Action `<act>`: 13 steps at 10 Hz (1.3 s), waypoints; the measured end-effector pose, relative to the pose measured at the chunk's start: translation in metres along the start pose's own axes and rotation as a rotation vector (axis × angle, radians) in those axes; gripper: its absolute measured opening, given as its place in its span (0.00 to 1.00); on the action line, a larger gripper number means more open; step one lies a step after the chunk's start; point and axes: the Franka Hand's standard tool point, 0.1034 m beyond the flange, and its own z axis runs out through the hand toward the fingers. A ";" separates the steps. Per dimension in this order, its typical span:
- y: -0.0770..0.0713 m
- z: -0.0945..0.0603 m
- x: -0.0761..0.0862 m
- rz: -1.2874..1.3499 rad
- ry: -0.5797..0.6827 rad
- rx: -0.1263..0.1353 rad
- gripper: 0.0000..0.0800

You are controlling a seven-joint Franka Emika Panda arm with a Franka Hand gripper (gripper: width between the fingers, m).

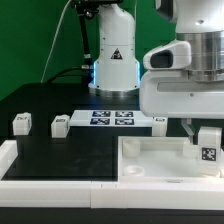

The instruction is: Assemble one leg

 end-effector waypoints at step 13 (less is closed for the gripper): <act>-0.007 -0.008 0.005 -0.581 -0.029 -0.020 0.81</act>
Offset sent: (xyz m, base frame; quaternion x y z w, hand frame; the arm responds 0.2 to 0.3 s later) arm 0.0000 0.0000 0.0000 0.0000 0.0000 0.2667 0.9638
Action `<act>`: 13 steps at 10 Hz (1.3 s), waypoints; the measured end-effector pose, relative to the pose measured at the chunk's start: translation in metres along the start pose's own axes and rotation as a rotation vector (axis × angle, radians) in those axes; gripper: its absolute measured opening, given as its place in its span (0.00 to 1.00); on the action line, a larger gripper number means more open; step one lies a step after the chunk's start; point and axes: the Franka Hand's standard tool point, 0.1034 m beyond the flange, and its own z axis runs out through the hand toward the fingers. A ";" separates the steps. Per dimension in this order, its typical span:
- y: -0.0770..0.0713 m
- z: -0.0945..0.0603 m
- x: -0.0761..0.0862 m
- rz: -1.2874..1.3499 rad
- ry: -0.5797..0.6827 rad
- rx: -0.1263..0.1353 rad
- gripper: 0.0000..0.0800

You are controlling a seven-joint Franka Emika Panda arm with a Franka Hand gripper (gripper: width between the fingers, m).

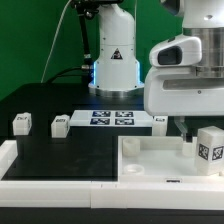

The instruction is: Assemble one leg

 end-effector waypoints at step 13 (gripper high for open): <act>0.011 0.002 0.001 -0.294 0.000 -0.030 0.36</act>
Offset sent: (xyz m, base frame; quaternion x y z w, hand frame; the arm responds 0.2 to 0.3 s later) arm -0.0001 -0.0031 -0.0034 -0.0061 -0.0120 -0.2755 0.9612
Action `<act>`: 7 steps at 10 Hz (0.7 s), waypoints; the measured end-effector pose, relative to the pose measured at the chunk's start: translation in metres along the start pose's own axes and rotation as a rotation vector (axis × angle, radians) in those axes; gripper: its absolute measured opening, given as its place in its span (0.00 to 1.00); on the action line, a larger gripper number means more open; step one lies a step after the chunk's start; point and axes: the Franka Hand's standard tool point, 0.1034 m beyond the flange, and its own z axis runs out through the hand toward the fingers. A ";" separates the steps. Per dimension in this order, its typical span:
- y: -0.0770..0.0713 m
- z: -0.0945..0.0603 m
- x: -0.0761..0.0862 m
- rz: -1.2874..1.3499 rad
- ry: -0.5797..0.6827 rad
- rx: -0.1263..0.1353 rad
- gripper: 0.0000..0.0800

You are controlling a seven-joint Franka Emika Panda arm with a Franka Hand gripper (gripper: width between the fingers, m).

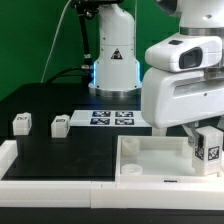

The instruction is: Assemble one leg

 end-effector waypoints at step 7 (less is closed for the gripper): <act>-0.009 0.002 -0.001 1.153 0.000 -0.021 0.37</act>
Offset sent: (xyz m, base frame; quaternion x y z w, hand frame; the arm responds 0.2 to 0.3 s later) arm -0.0094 0.0013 -0.0071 -0.0351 -0.0236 0.3836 0.9225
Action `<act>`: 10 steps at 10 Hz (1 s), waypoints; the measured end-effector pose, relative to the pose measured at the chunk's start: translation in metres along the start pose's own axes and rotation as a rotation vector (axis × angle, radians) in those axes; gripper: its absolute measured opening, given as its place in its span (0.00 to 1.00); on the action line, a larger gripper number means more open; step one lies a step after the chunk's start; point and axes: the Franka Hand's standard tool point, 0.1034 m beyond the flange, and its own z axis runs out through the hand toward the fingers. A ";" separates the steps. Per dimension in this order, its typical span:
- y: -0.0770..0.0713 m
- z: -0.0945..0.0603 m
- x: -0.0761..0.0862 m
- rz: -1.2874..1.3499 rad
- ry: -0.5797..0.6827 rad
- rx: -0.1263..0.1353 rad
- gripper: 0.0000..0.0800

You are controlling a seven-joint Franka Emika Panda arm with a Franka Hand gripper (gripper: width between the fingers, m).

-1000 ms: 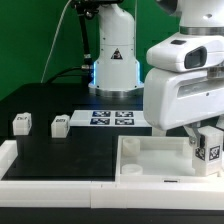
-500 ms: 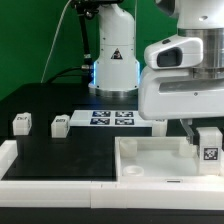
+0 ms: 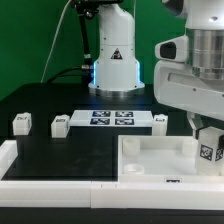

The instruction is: Assemble one leg

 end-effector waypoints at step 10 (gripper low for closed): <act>-0.003 -0.003 -0.005 -0.344 -0.004 -0.022 0.81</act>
Offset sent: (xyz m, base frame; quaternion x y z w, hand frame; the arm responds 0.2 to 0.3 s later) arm 0.0000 0.0000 0.0000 0.0000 0.0000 0.1790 0.9838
